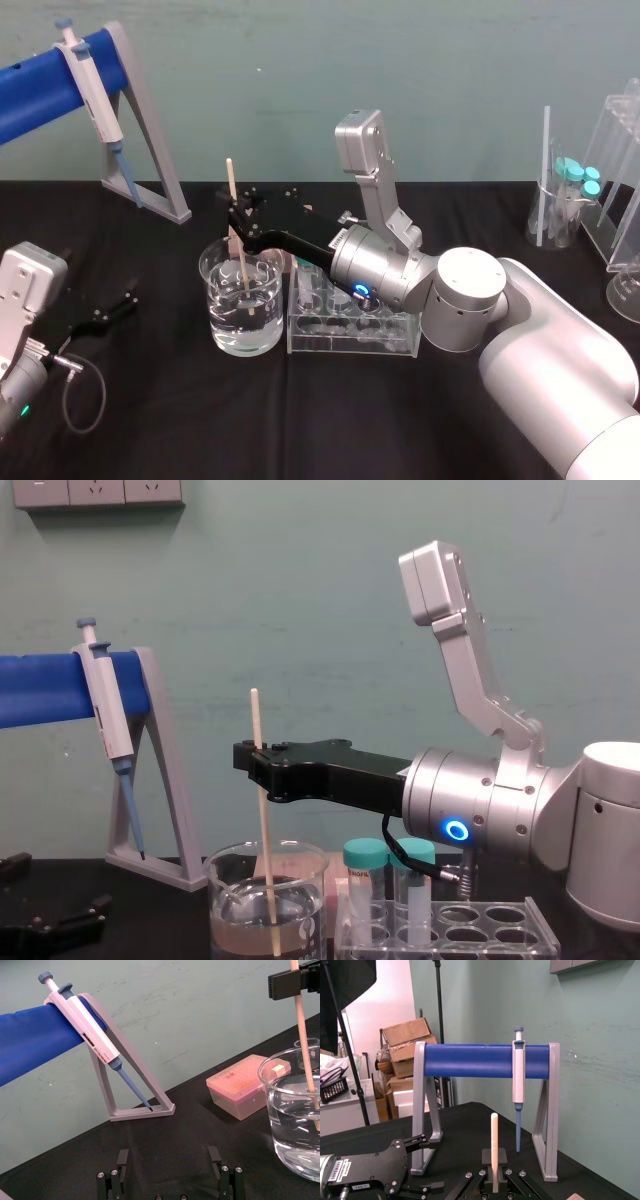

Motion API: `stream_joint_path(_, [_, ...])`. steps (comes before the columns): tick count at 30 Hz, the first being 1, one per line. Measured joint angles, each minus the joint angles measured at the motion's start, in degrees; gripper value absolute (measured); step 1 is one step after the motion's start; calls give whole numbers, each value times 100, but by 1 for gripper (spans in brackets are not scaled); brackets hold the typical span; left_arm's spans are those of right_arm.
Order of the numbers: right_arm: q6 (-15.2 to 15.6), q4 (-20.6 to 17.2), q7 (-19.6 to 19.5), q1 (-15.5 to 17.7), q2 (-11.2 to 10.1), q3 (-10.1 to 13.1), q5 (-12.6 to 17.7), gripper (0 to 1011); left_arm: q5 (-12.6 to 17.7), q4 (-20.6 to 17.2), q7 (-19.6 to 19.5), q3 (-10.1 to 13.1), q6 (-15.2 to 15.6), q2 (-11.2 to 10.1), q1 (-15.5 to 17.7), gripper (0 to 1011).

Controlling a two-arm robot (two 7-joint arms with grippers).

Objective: Hold the thermometer with one hand and immerse one end into the beaker, then reinsert it into the test tube rack.

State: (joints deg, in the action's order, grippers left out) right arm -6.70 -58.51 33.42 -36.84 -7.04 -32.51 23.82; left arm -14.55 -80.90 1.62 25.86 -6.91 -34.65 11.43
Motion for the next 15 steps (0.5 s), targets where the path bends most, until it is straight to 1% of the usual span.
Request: stream_joint_path(15, [0, 0, 0, 0, 0, 0, 0, 53, 0, 0, 0, 0, 0, 0, 0, 1004])
